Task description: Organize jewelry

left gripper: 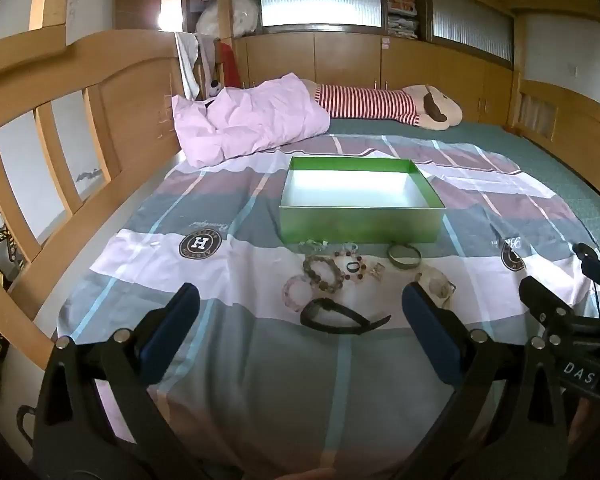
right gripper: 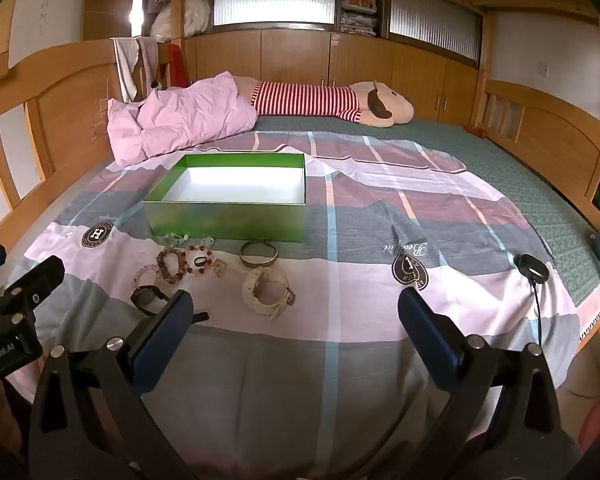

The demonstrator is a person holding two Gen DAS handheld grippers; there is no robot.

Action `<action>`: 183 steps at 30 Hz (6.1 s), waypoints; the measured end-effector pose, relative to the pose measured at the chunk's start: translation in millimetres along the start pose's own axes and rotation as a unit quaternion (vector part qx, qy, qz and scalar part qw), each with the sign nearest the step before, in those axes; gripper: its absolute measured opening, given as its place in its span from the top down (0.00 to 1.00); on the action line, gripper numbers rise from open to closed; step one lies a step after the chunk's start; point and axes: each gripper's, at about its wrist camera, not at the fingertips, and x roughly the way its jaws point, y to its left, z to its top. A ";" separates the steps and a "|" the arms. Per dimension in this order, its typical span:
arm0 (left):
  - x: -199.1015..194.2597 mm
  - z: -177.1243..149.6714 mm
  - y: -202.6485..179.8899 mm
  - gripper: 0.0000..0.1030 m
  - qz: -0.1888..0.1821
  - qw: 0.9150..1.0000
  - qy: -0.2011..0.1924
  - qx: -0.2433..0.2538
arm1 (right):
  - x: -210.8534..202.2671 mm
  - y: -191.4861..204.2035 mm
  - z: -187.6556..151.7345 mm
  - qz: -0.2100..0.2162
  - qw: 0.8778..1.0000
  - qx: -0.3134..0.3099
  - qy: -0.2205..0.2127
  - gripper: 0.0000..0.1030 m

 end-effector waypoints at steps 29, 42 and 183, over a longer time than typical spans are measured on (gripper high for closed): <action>2.1 -2.2 -5.4 0.03 0.005 1.000 -0.002 0.013 | -2.7 -1.8 2.4 0.001 1.000 0.003 -0.002 0.02; 2.0 -1.5 -5.0 0.03 0.005 1.000 0.000 0.012 | -2.8 -2.2 2.5 0.001 1.000 0.003 -0.003 0.02; 186.4 -22.4 7.0 0.31 -0.046 0.974 0.202 0.095 | 169.8 20.2 32.0 0.152 0.974 -0.053 0.159 0.83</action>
